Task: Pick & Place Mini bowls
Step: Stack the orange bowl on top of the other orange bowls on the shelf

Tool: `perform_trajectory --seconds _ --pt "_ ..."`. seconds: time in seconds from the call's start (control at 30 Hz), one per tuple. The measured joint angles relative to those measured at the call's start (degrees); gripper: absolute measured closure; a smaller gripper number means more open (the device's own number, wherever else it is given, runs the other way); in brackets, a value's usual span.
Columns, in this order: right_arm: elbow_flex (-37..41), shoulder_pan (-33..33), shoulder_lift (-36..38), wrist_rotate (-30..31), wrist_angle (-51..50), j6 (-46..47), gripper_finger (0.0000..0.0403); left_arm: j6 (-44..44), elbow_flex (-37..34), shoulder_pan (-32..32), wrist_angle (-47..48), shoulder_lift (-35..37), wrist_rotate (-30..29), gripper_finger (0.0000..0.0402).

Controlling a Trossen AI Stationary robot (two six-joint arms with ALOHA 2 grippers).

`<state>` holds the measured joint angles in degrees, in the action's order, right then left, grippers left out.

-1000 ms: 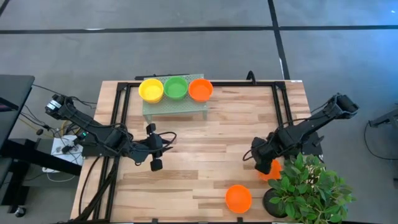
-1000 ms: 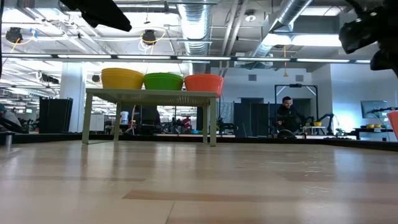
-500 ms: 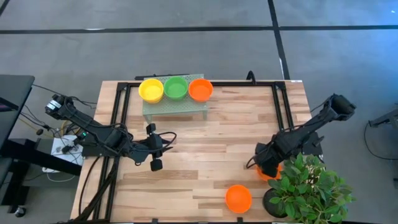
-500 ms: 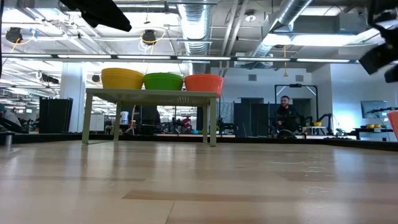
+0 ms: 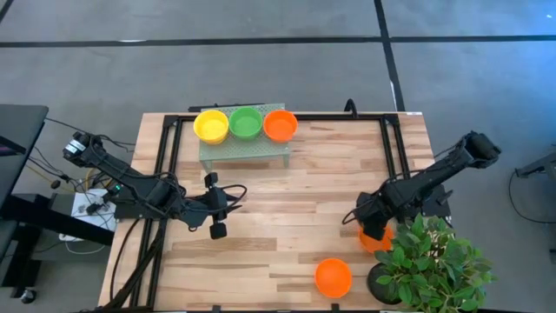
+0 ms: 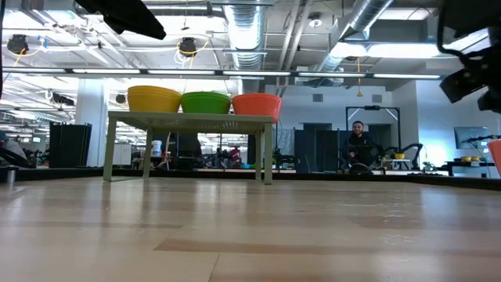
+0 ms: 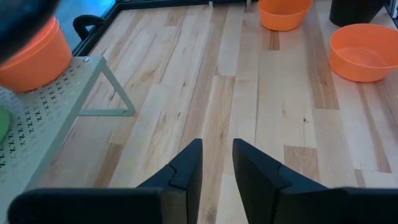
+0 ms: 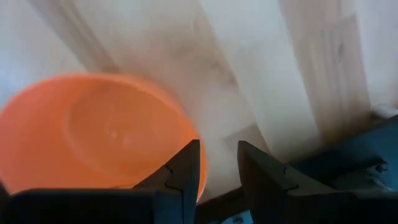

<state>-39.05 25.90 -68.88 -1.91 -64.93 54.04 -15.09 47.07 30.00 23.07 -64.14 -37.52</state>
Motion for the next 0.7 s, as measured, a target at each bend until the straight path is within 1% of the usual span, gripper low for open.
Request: perform_trajectory --seconds 0.13,0.27,0.33,0.43,0.7 --pt "0.0 -2.1 -1.1 1.2 2.1 -0.6 0.0304 0.0 0.0 0.0 0.0 0.0 0.0 0.0311" --pt "0.0 -3.3 -2.5 -0.1 2.8 -3.0 0.0313 0.1 0.0 0.0 0.0 0.0 0.0 0.0311" --pt "0.0 -3.3 -3.0 -2.5 2.8 -3.2 0.0318 0.1 0.0 0.0 0.0 0.0 0.0 0.0311" --pt "-0.1 -2.7 -3.1 -4.1 2.1 -3.6 0.0324 0.1 0.0 0.0 0.0 0.0 0.0 0.0311" --pt "-0.3 -0.2 -3.0 -4.3 0.2 -3.5 0.0326 0.0 0.0 0.0 -0.5 0.0 0.0 0.0311"
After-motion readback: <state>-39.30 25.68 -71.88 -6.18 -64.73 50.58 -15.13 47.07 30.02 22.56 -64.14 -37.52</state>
